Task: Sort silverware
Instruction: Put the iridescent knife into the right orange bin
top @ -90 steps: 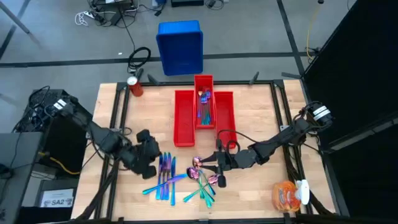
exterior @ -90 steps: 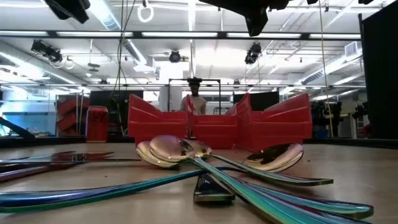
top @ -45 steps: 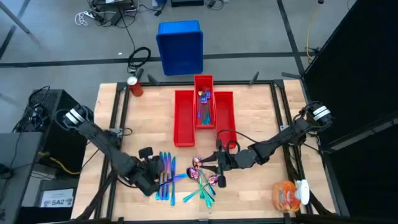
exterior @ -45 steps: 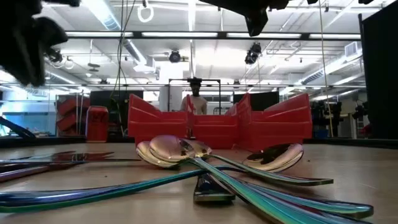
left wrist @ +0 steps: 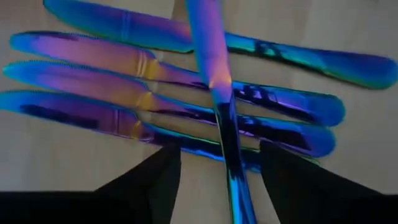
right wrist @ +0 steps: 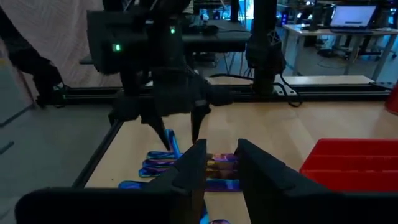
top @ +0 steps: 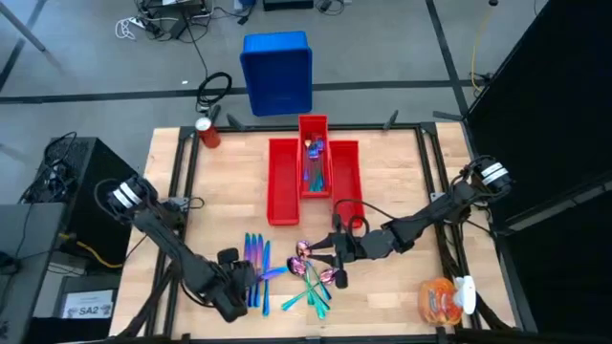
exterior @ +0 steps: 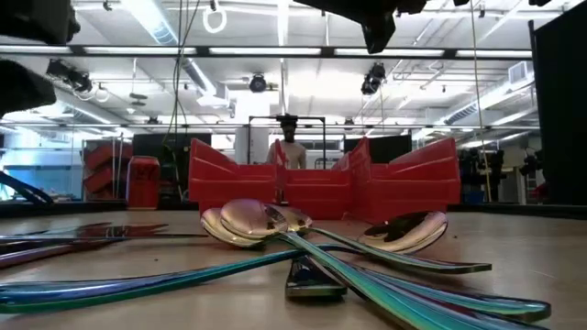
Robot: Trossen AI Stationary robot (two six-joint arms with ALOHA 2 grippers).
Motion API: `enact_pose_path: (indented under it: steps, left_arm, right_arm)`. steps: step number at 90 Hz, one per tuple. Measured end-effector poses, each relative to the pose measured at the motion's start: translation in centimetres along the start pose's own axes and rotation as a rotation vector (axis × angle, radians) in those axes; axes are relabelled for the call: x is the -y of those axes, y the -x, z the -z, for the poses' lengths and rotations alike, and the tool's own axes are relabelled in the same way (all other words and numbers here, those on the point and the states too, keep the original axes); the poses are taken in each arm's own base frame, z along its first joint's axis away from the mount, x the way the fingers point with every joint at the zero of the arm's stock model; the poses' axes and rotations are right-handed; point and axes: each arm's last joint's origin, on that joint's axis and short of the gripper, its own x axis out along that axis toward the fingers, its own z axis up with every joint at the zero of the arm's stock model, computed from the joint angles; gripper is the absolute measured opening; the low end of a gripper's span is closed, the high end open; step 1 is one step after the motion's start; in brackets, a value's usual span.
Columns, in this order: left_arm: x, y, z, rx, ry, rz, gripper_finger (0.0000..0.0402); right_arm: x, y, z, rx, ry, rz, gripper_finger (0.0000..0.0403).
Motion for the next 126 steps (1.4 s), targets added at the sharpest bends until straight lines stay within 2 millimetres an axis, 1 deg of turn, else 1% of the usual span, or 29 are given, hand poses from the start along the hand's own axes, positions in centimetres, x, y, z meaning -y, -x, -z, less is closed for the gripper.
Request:
enact_pose_path:
  steps: [18, 28, 57, 82, 96, 113, 126]
  left_arm:
    - [0.3, -1.5, 0.4, -0.054, -0.009, -0.023, 0.0199]
    - [0.5, -1.8, 0.4, -0.066, -0.011, -0.024, 0.0199]
    - [0.8, -2.0, 0.3, -0.072, -0.004, 0.013, 0.0199]
    - [0.9, -2.0, 0.3, -0.065, -0.01, 0.024, 0.0197]
    - [0.9, -2.1, 0.3, -0.067, -0.006, 0.028, 0.0174]
    - [0.9, -2.1, 0.2, -0.073, -0.004, 0.034, 0.0133]
    - [0.9, -2.2, 0.2, -0.075, -0.019, 0.034, 0.0096]
  right_arm:
    - [0.0, 0.0, 0.0, 0.0, 0.0, 0.0, 0.0061]
    - [0.0, 0.0, 0.0, 0.0, 0.0, 0.0, 0.0061]
    - [0.0, 0.0, 0.0, 0.0, -0.005, 0.0, 0.0071]
    - [0.0, 0.0, 0.0, 0.0, -0.006, 0.001, 0.0061]
    - [0.0, 0.0, 0.0, 0.0, -0.006, 0.001, 0.0065]
    - [0.0, 0.0, 0.0, 0.0, -0.006, 0.001, 0.0071]
    - [0.0, 0.0, 0.0, 0.0, -0.007, 0.001, 0.0064]
